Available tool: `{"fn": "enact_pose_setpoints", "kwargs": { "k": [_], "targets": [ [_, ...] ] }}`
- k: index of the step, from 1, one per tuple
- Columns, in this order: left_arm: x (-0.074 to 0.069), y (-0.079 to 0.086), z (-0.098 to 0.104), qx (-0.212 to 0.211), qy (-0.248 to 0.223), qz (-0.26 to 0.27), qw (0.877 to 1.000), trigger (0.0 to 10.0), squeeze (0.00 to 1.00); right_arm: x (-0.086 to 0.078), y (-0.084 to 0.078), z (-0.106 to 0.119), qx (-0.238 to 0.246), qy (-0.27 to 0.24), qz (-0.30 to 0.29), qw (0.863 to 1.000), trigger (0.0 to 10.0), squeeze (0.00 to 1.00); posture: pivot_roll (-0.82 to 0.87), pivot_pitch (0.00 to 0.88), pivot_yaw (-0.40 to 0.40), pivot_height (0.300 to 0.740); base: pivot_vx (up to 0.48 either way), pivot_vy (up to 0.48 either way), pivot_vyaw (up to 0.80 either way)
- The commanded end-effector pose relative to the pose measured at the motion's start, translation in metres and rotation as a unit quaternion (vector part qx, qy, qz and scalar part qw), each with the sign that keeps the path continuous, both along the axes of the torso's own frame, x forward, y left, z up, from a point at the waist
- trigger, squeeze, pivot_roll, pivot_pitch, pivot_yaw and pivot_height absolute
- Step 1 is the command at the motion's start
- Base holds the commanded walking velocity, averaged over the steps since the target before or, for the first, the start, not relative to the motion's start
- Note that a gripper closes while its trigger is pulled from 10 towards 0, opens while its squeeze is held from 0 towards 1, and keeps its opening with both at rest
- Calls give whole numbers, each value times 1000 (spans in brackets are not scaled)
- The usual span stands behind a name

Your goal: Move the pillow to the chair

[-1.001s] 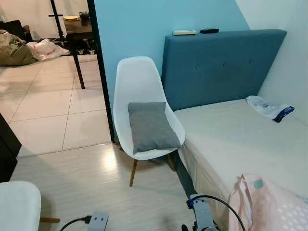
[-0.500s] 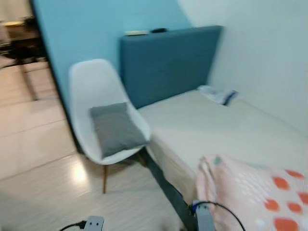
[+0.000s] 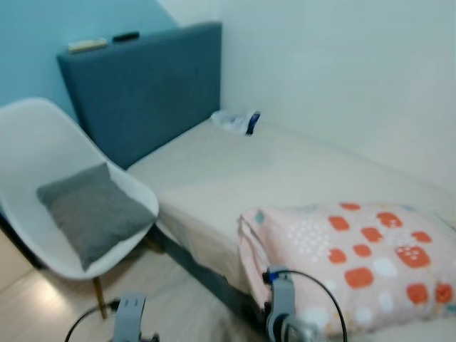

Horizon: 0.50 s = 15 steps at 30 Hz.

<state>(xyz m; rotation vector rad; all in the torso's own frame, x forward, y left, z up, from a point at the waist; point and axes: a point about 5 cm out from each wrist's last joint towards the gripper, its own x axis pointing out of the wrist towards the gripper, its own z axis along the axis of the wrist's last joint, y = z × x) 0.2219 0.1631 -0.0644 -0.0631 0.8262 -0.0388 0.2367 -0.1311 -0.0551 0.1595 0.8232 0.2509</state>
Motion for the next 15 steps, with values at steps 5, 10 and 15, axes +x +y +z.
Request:
{"fn": "enact_pose_setpoints", "kwargs": {
  "k": [5,10,15],
  "targets": [
    [-29,21,-15,-5,55,41,998,10000,0,3,9,3,27,-8,-5,1000,10000,0,66,0,-31,740,0,0,-800],
    [-35,17,-19,8,70,5,998,10000,0,5,8,4,25,-11,-16,999,10000,0,73,0,-33,740,0,0,-800],
    [-31,17,-17,3,61,19,998,10000,0,4,13,4,25,-8,-4,1000,10000,0,87,0,-45,740,0,0,-800]
  ]
}}
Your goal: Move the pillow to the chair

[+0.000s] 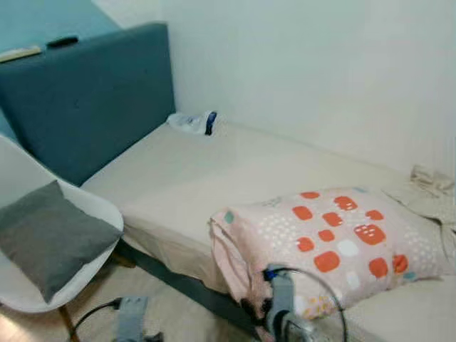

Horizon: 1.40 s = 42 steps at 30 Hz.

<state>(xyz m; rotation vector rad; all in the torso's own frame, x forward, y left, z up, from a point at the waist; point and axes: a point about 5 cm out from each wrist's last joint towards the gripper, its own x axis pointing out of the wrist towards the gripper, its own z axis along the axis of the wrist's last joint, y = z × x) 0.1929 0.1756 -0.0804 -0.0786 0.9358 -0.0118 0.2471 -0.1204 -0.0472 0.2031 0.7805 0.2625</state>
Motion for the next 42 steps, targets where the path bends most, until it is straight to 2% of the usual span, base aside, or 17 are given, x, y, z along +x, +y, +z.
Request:
{"fn": "enact_pose_setpoints", "kwargs": {
  "k": [1,6,10,20,32,35,42],
  "targets": [
    [-1,5,0,1,4,12,1000,10000,0,-7,2,-5,-1,12,3,1000,10000,0,88,0,-49,740,0,0,-800],
    [0,3,0,-1,4,9,1000,10000,0,-8,-2,-6,-10,18,4,1000,10000,0,99,0,-62,740,0,0,-800],
    [-1,3,0,-12,4,32,999,10000,0,-11,-3,-9,-26,26,19,999,10000,0,100,0,-70,740,0,0,-800],
    [-3,3,-1,-14,4,34,999,10000,0,-16,-4,-11,-22,31,20,999,10000,0,100,0,-76,740,0,0,-800],
    [-1,4,0,3,-5,20,1000,10000,0,-4,-1,-3,-5,5,11,1000,10000,0,95,0,-68,740,0,0,-800],
    [-1,5,0,9,-7,25,1000,10000,0,4,1,4,9,-16,7,1000,10000,0,96,0,-70,740,0,0,0],
    [-2,4,-1,10,-5,21,1000,10000,0,7,4,6,12,-24,16,1000,10000,0,95,0,-74,740,0,0,0]
  ]
}}
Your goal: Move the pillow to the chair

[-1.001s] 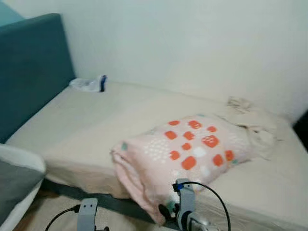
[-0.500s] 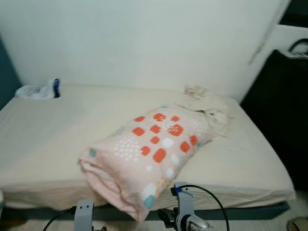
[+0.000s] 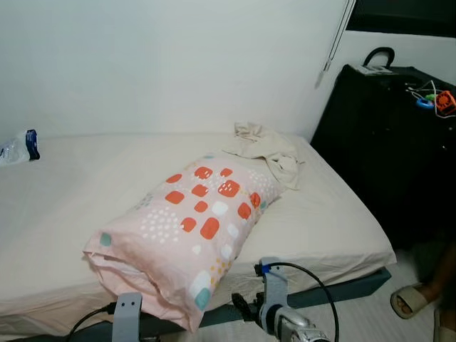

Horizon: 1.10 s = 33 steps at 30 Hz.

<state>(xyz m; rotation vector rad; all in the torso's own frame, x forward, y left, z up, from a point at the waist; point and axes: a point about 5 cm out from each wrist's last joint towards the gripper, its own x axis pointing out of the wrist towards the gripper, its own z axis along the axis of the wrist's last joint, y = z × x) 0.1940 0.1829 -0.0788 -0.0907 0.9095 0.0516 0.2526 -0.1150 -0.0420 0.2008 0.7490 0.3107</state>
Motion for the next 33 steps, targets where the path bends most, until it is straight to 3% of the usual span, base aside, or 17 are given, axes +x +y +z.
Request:
{"fn": "enact_pose_setpoints", "kwargs": {
  "k": [1,3,8,12,28,33],
  "targets": [
    [-4,-4,-2,1,8,-11,1000,10000,0,0,-2,0,-2,-4,-1,1000,10000,0,96,0,-76,740,0,0,0],
    [-5,-6,-3,-3,12,-13,1000,10000,0,-3,-3,-3,-14,5,5,1000,10000,0,98,0,-79,740,0,0,0],
    [-8,-10,-5,-12,23,-21,999,10000,0,-45,-14,-32,-103,98,68,987,10000,0,107,0,-86,740,0,0,0],
    [-8,-10,-5,-14,25,-19,999,10000,0,-65,-15,-42,-105,133,90,981,10000,0,108,0,-87,740,0,0,0],
    [-7,-12,-5,-21,20,-19,999,10000,0,-70,-26,-45,-105,148,66,981,10000,0,114,0,-97,740,0,0,0],
    [-8,-12,-5,-22,19,-21,999,10000,0,-70,-26,-45,-109,149,70,980,10000,0,123,0,-102,740,0,-402,0]
  ]
}}
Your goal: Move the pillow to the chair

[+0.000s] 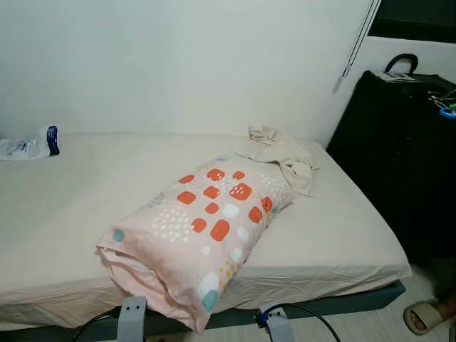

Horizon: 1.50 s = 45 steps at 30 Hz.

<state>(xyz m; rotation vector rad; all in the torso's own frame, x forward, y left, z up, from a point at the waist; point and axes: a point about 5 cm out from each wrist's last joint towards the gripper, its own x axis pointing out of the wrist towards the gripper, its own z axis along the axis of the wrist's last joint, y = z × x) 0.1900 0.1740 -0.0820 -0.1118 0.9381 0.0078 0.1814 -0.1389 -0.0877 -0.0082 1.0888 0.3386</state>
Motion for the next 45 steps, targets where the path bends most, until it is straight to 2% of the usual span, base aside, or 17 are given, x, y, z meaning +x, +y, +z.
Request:
{"fn": "enact_pose_setpoints", "kwargs": {
  "k": [1,5,18,26,29,39,42,45],
  "targets": [
    [-4,-3,-2,-3,6,-6,1000,10000,0,1,-2,0,-5,0,0,1000,10000,0,123,0,-102,740,0,-480,0],
    [-5,-3,-3,-9,9,4,1000,10000,0,1,-1,0,-7,0,1,1000,10000,0,130,0,-107,740,0,-381,0],
    [-6,2,-3,-13,7,18,1000,10000,0,4,4,1,-9,-1,10,1000,10000,0,137,0,-107,740,0,0,0],
    [-5,-1,-2,-4,6,-4,1000,10000,0,2,7,1,-8,0,11,1000,10000,0,130,0,-104,740,0,-180,0],
    [-4,-1,-2,-2,5,-3,1000,10000,0,0,6,0,-7,1,12,1000,10000,0,131,0,-104,740,0,-426,0],
    [-5,1,-3,-7,7,8,1000,10000,0,-7,-5,-3,-10,5,19,1000,10000,0,138,0,-105,740,0,0,0],
    [-6,2,-3,-7,8,9,1000,10000,0,-8,-6,-3,-3,4,20,1000,10000,0,140,0,-107,740,0,0,0],
    [-6,2,-3,-7,9,8,1000,10000,0,-8,-4,-3,24,3,6,1000,10000,0,140,0,-107,740,0,0,244]
  ]
}}
